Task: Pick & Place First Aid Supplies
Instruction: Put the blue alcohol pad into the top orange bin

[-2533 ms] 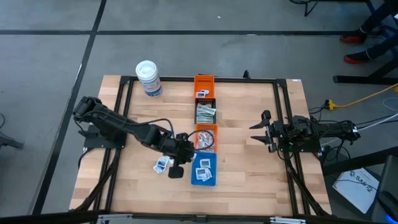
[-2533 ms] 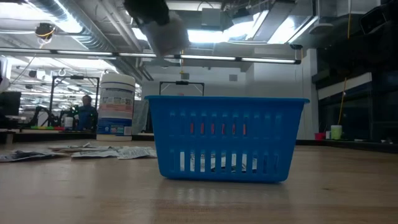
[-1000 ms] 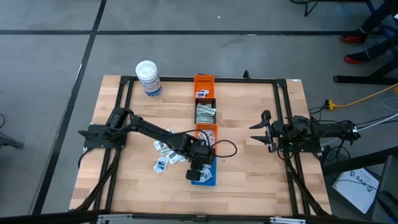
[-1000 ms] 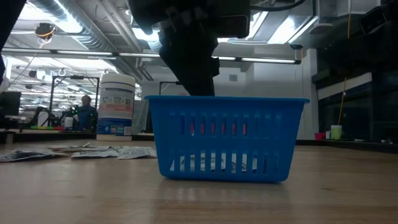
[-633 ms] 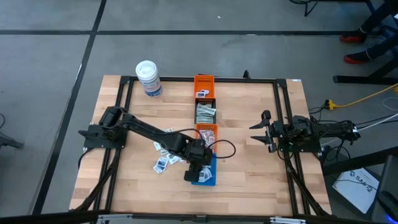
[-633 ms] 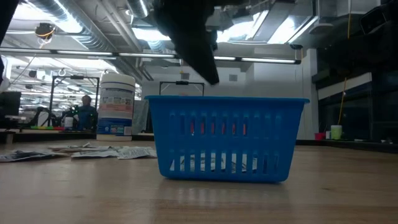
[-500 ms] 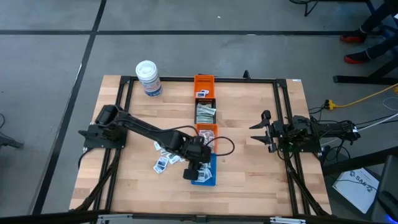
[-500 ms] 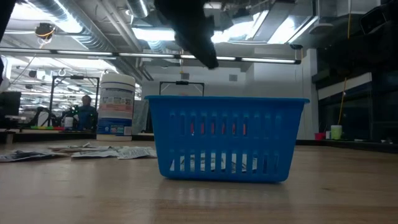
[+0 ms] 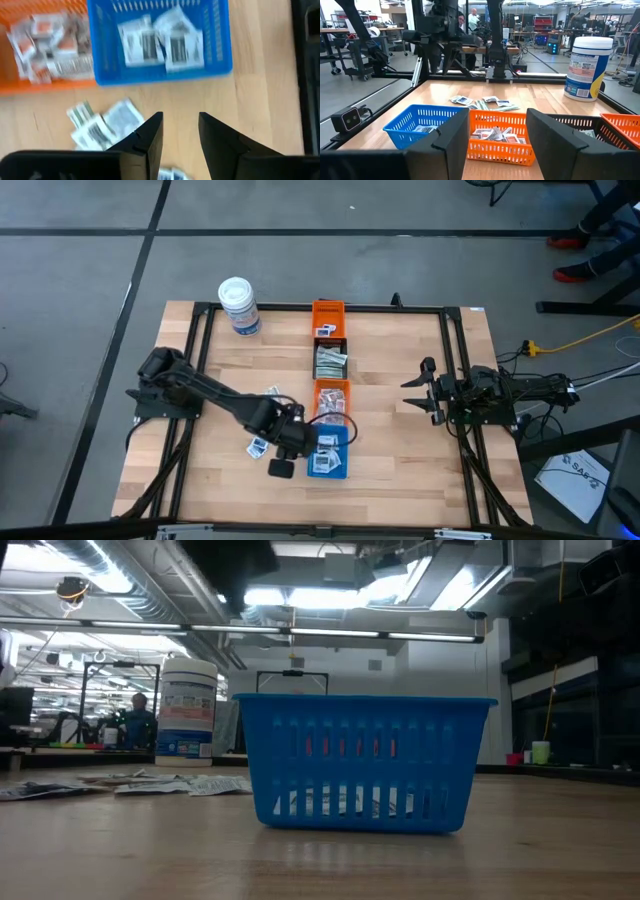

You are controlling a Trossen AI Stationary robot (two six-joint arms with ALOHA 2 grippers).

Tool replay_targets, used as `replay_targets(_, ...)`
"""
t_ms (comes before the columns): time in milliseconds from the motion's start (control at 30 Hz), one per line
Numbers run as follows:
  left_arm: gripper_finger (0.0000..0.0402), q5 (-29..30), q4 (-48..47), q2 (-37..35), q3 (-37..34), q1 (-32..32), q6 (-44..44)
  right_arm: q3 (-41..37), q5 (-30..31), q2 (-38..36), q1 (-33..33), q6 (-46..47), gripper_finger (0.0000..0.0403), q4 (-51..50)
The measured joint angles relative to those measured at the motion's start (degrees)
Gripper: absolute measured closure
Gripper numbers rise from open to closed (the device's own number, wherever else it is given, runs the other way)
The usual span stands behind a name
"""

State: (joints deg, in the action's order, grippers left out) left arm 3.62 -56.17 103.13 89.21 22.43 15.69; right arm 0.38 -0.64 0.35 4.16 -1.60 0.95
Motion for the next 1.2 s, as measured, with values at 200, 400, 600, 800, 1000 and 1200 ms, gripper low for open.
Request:
replay_targets(200,0.0284,0.9,-7.3,0.0,0.0,2.1,1.3,0.0,0.0,0.0,0.0,0.0,0.0208,0.0)
replay_targets(400,0.0284,3.2,-11.7,-0.3,-0.9,3.9,3.1,0.0,0.0,0.0,0.0,0.0,0.0208,0.0)
replay_targets(600,0.0288,4.4,-10.9,-3.4,-8.6,6.6,3.2,0.0,0.0,0.0,0.0,0.0,0.0208,0.0)
replay_targets(800,0.0288,4.5,-6.3,-6.1,-16.4,7.8,3.3,0.0,0.0,0.0,0.0,0.0,0.0208,0.0)
replay_targets(1000,0.0288,4.8,-0.3,-6.9,-23.0,9.1,3.2,0.0,0.0,0.0,0.0,0.0,0.0208,0.0)
replay_targets(1200,0.0288,4.3,5.9,-6.9,-28.4,9.9,3.2,0.0,0.0,0.0,0.0,0.0,0.0208,0.0)
